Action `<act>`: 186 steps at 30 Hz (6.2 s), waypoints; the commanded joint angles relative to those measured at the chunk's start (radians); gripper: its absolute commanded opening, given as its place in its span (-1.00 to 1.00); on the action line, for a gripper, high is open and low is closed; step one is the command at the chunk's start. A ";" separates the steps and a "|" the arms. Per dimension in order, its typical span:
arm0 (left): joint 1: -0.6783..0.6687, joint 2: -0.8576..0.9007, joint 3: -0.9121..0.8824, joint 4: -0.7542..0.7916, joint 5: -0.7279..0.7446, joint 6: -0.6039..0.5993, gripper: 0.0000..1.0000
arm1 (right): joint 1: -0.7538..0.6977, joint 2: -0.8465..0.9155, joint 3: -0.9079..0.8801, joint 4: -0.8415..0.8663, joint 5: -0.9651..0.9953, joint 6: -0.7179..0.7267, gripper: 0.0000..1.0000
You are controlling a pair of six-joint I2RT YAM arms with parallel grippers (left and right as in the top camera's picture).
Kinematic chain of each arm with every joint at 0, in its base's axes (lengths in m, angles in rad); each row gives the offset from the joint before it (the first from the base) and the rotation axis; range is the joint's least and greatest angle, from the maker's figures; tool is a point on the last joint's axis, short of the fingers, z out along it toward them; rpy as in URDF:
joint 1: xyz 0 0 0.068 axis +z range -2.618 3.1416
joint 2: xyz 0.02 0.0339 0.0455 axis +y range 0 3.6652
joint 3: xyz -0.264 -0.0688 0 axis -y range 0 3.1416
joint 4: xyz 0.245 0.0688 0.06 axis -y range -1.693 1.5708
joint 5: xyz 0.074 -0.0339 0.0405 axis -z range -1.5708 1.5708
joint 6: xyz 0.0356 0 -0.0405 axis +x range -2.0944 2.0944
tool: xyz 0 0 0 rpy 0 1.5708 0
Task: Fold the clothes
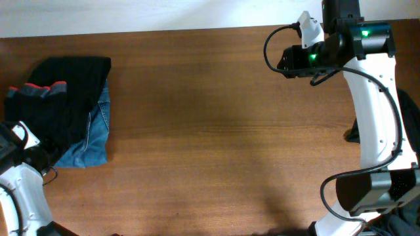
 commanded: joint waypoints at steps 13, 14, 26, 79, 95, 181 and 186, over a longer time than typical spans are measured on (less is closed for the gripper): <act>0.034 -0.198 -0.002 0.011 -0.023 0.066 0.41 | -0.005 0.010 0.004 0.000 0.010 -0.001 0.04; 0.047 -0.213 -0.004 0.012 -0.026 0.066 0.45 | -0.005 0.010 0.004 0.000 0.010 -0.001 0.05; 0.281 -0.129 -0.079 0.172 0.192 0.024 0.74 | -0.005 0.010 0.004 -0.001 0.010 -0.001 0.15; 0.282 -0.028 -0.079 0.118 0.284 -0.180 -0.20 | -0.005 0.010 0.004 -0.005 0.009 -0.001 0.16; 0.219 -0.079 0.171 0.087 0.435 -0.057 -0.26 | -0.005 0.010 0.004 -0.005 0.009 -0.001 0.16; -0.649 0.040 0.268 0.161 -0.316 0.293 0.98 | -0.005 0.045 0.004 0.274 0.219 -0.055 0.97; -0.664 0.039 0.268 0.159 -0.278 0.293 0.98 | -0.008 0.035 0.004 0.294 0.266 -0.054 0.97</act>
